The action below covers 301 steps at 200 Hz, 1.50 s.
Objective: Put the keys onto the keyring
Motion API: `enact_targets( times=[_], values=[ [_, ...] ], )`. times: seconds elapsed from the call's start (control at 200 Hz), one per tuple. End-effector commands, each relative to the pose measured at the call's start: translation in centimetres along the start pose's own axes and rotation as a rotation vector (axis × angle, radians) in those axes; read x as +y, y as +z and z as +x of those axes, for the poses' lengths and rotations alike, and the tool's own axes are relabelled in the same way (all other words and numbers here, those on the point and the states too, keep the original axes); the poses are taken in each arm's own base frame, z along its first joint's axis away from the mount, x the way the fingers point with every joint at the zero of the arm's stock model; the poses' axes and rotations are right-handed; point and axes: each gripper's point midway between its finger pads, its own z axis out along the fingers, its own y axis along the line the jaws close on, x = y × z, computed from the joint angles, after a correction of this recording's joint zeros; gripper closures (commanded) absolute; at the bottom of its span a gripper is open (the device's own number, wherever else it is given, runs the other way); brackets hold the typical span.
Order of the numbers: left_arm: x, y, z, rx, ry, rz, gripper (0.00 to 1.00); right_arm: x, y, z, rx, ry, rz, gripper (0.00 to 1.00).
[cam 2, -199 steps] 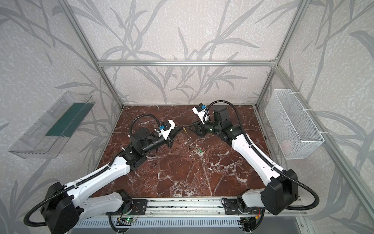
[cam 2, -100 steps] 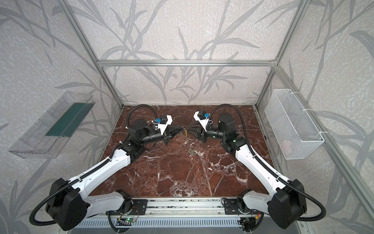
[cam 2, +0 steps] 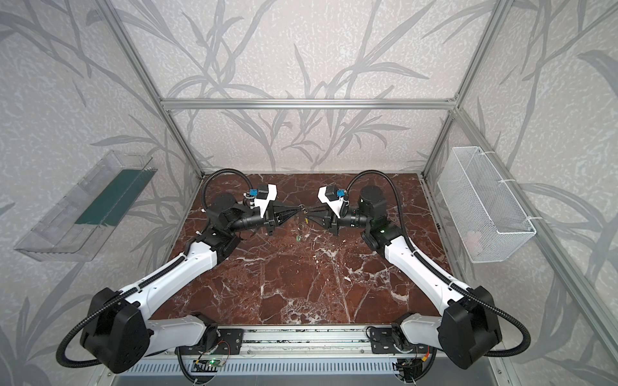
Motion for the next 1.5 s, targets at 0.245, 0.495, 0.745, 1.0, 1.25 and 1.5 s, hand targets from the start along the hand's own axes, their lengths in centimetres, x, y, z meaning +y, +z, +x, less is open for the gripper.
enact_targets(
  times=[0.245, 0.495, 0.745, 1.0, 1.25, 1.5],
  values=[
    [-1.0, -0.1, -1.5, -0.051, 0.024, 0.066, 1.0, 0.4, 0.3, -1.3, -0.06, -0.005, -0.063, 0.84],
    [-1.1, -0.2, -1.5, -0.05, 0.02, 0.078, 1.0, 0.2, 0.2, -1.9, -0.088, 0.004, -0.081, 0.79],
    [-1.1, -0.2, -1.2, -0.045, 0.015, 0.077, 1.0, 0.3, -0.1, -2.1, -0.097, 0.015, -0.1, 0.74],
    [-1.1, -0.1, -1.3, -0.047, 0.013, 0.084, 1.0, 0.3, 0.0, -2.1, -0.098, 0.022, -0.112, 0.78],
    [-1.1, 0.0, -1.3, -0.05, 0.004, 0.092, 1.0, 0.2, 0.1, -2.2, -0.101, 0.032, -0.123, 0.87],
    [-1.0, 0.2, -1.1, -0.045, -0.01, 0.101, 1.0, 0.0, 0.2, -2.4, -0.103, 0.044, -0.118, 1.0]
  ],
)
